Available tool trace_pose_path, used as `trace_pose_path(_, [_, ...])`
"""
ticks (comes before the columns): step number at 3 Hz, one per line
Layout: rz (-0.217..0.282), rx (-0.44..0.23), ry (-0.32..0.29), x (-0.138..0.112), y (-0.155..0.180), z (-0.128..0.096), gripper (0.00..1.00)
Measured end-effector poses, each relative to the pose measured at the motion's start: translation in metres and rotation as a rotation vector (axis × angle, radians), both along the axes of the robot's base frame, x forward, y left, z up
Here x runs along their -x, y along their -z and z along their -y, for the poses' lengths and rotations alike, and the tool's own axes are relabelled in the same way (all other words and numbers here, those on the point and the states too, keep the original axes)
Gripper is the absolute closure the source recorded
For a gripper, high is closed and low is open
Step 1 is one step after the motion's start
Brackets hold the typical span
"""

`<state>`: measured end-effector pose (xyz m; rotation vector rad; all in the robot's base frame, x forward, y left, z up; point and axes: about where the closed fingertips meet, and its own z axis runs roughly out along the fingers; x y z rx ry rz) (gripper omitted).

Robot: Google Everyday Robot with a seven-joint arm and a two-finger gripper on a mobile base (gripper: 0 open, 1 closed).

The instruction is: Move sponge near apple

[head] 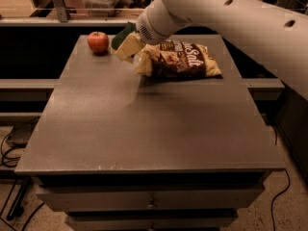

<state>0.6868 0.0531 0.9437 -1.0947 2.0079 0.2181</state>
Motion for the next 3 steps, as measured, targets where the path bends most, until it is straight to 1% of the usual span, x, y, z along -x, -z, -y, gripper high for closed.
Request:
trace_pose_path(1, [-0.007, 0.012, 0.040, -0.017, 0.005, -0.004, 1.00])
trace_pose_path(2, [-0.026, -0.013, 0.074, -0.038, 0.015, -0.013, 1.00])
trace_pose_path(3, [-0.049, -0.030, 0.096, -0.060, 0.033, -0.023, 0.81])
